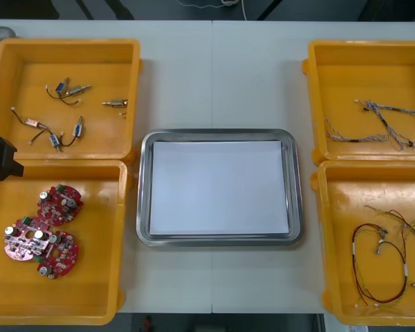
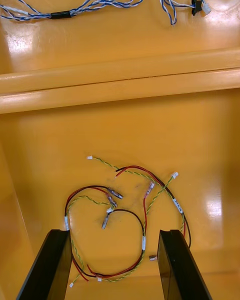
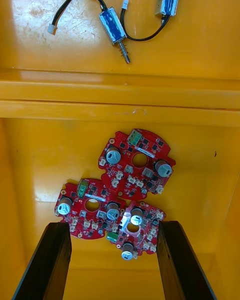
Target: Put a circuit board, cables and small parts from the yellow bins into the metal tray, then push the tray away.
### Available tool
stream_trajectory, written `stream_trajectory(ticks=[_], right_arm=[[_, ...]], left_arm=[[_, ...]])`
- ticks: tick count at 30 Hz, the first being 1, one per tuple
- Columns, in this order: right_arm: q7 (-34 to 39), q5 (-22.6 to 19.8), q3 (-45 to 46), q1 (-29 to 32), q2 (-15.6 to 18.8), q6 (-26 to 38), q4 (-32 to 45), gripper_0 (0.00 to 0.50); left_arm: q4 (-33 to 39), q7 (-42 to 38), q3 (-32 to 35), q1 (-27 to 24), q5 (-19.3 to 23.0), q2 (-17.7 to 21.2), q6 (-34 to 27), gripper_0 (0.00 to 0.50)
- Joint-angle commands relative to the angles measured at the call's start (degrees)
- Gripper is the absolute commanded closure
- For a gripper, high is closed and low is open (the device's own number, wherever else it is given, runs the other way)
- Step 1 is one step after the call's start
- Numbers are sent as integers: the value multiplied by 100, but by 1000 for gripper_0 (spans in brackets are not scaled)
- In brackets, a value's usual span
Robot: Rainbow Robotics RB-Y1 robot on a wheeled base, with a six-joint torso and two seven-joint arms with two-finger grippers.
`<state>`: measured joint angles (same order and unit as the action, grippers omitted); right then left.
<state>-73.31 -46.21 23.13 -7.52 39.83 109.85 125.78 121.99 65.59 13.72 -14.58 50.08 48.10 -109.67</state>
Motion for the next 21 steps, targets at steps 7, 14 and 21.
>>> stream_trajectory(ticks=[7,14,21], right_arm=[[-26,25,-45,76,218,15,52,0],[-26,25,-45,76,218,15,52,0],[-26,25,-45,76,218,15,52,0]], left_arm=[[106,446,166,78,37,32,-33,0],[106,446,166,78,37,32,-33,0],[106,446,166,78,37,32,-33,0]])
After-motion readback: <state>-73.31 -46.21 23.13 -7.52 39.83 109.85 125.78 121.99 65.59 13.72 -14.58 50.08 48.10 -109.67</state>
